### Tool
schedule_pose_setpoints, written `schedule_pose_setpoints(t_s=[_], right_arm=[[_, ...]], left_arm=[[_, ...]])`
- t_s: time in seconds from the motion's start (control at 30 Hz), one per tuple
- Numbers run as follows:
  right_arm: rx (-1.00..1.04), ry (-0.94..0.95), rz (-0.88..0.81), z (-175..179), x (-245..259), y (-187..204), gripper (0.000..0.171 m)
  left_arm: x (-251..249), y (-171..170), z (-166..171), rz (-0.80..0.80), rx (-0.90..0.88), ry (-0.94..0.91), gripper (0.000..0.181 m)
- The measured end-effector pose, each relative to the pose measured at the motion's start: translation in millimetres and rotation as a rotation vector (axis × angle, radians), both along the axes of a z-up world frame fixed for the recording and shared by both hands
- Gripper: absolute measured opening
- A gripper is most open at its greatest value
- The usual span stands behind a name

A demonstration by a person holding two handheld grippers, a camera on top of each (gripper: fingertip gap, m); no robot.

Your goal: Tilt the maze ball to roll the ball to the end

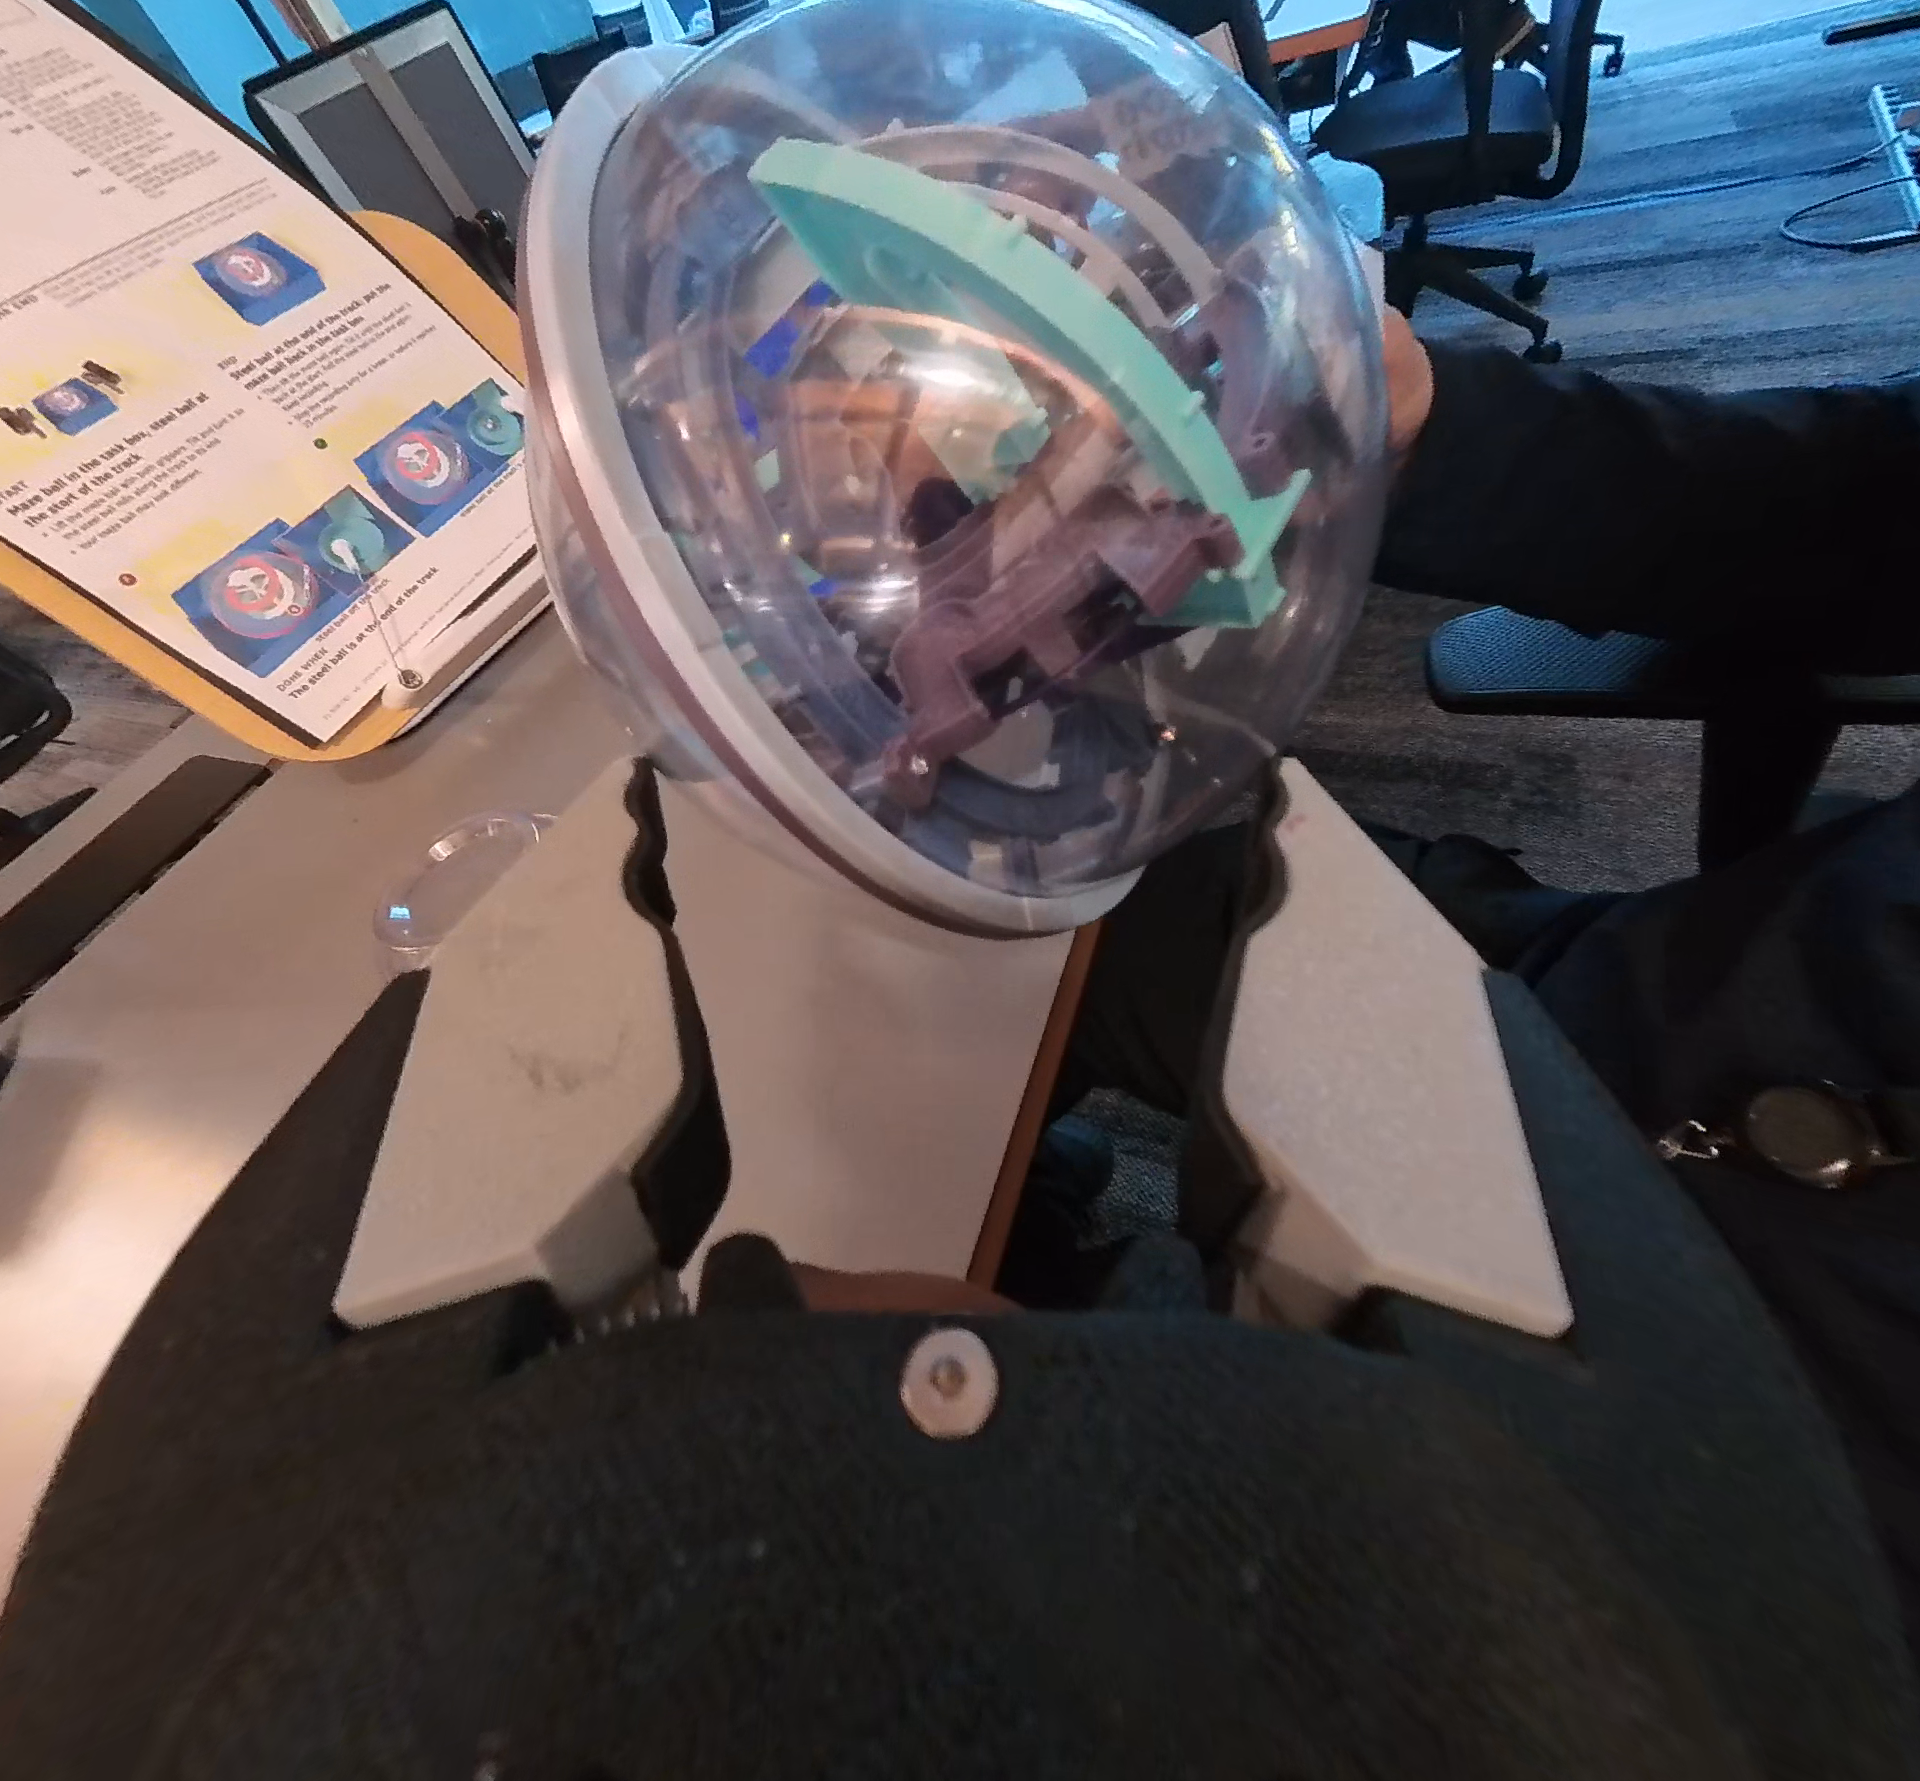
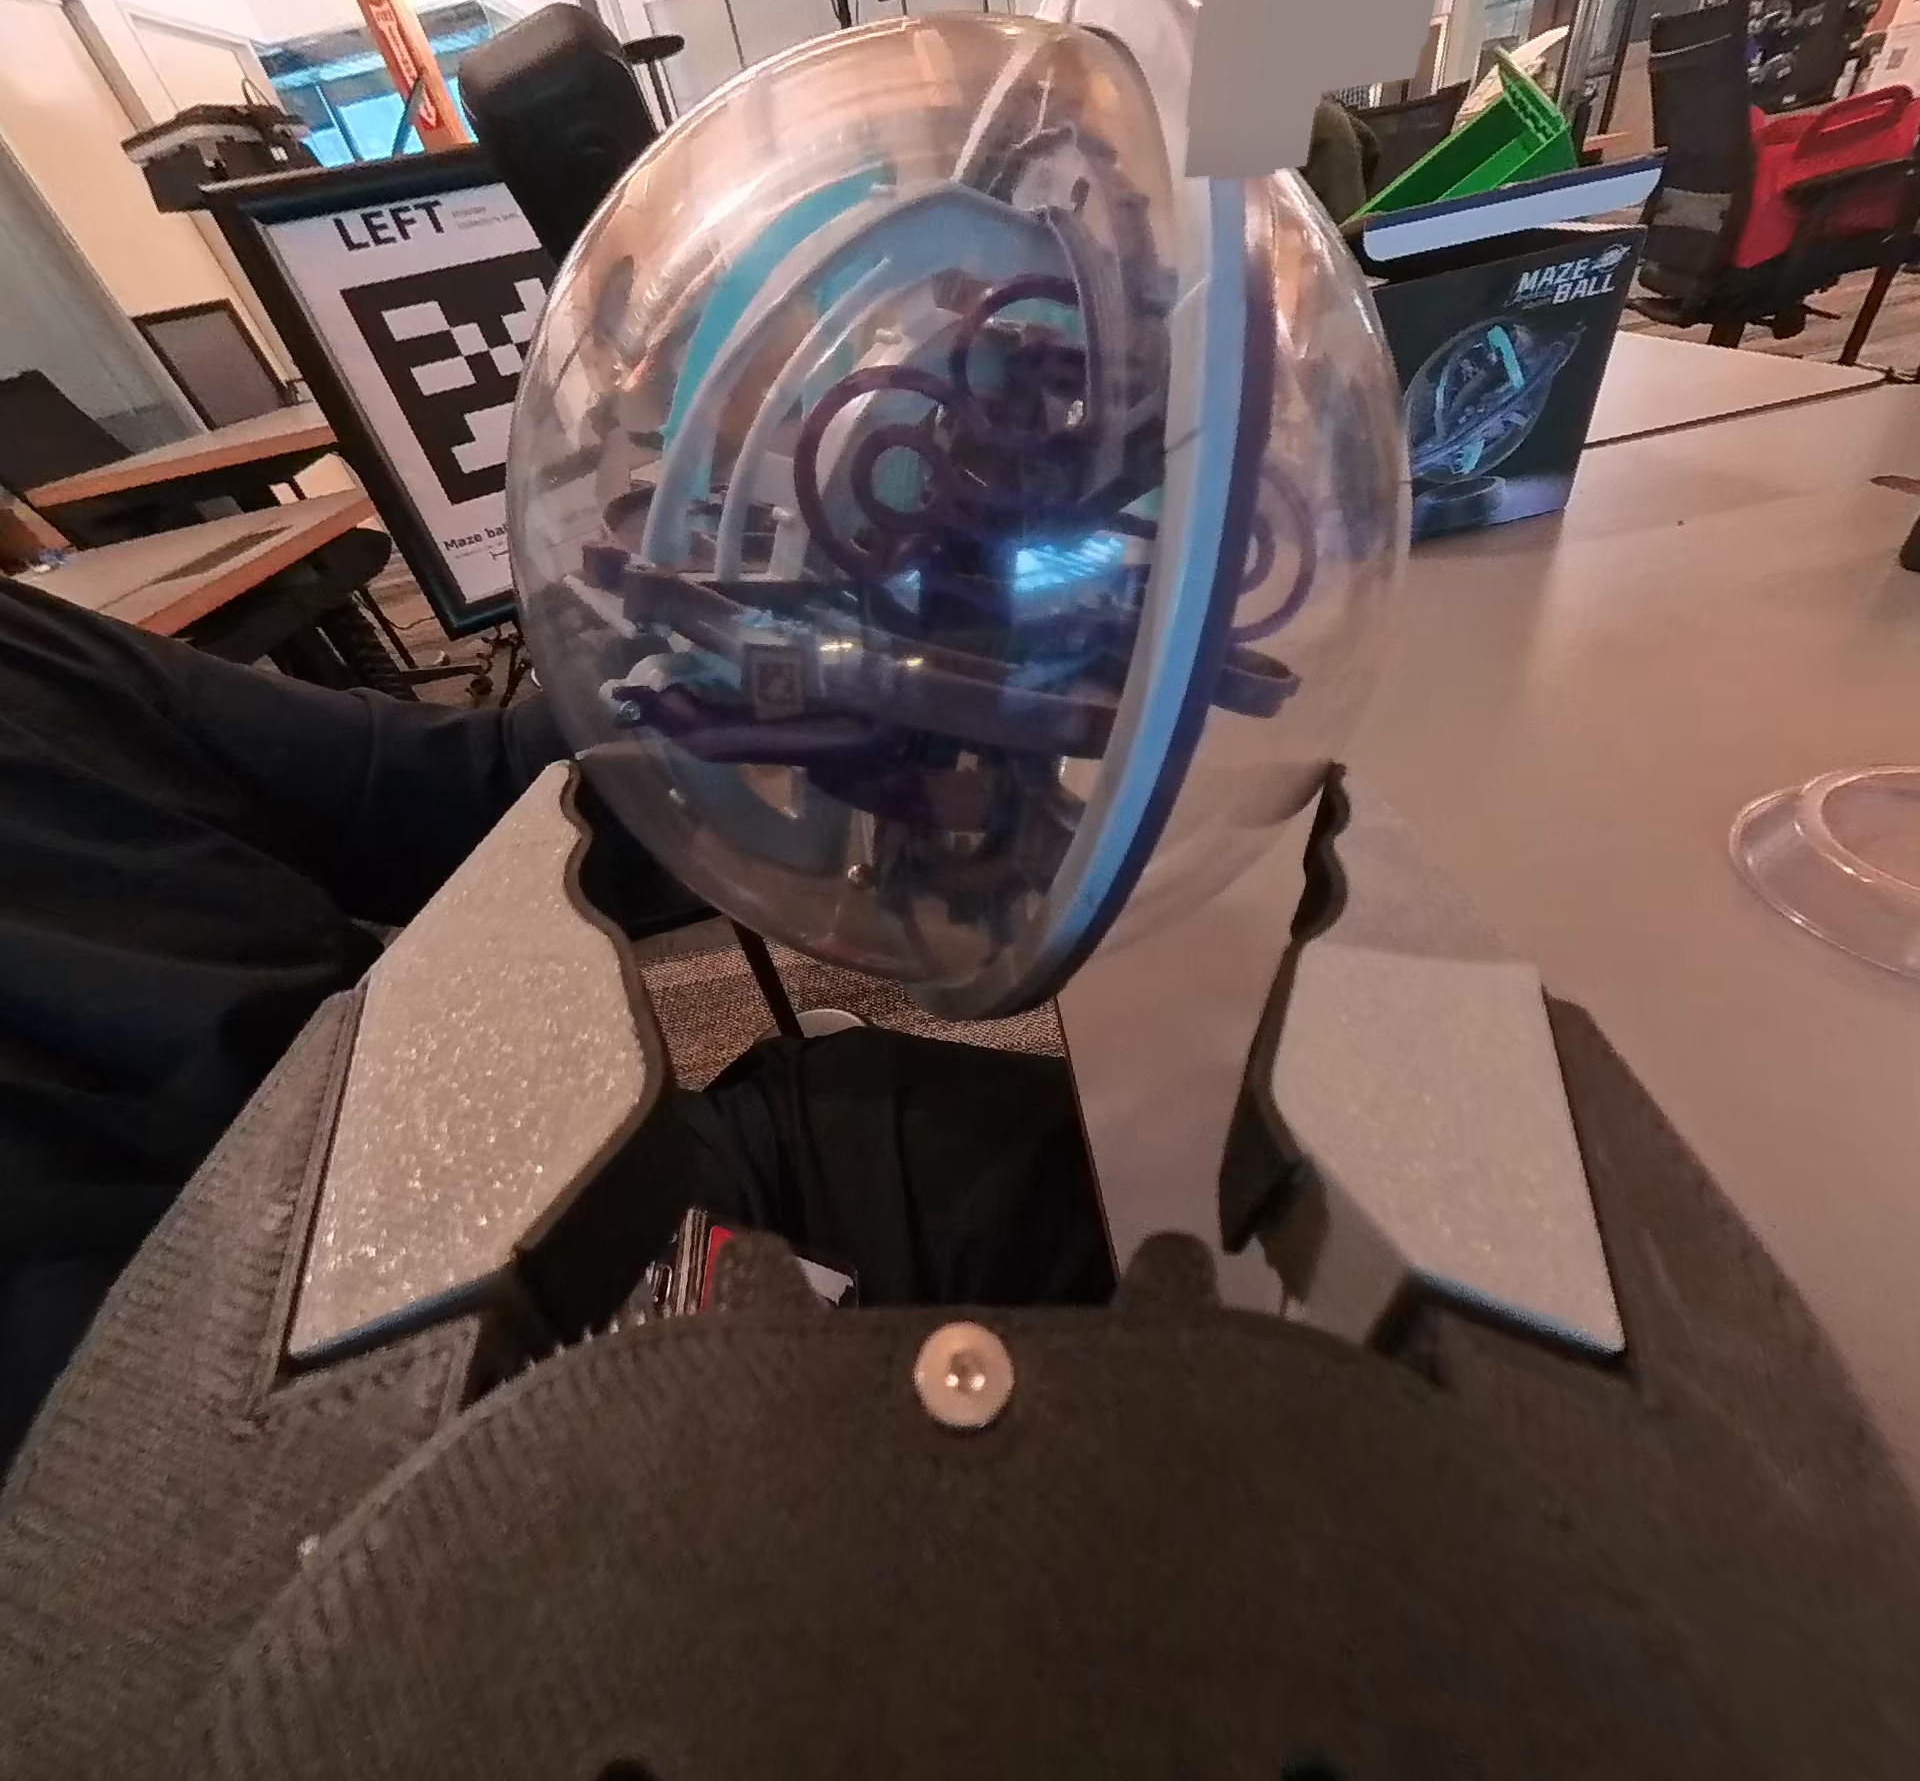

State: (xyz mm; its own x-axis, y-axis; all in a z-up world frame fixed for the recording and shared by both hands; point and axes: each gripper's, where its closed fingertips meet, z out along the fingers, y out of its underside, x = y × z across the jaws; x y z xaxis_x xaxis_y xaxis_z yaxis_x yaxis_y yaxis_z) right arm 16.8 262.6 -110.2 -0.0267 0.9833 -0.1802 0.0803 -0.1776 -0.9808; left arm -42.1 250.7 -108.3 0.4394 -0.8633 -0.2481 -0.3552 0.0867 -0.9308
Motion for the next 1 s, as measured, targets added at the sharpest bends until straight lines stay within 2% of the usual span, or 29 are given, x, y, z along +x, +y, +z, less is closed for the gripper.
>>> schedule_pose_setpoints(t_s=[1.0], right_arm=[[-0.052, -0.002, -0.008, -0.6, 0.3, 2.7, 0.130]], left_arm=[[-1.3, 2.3, 1.6, 0.006, -0.017, -0.024, 0.108]])
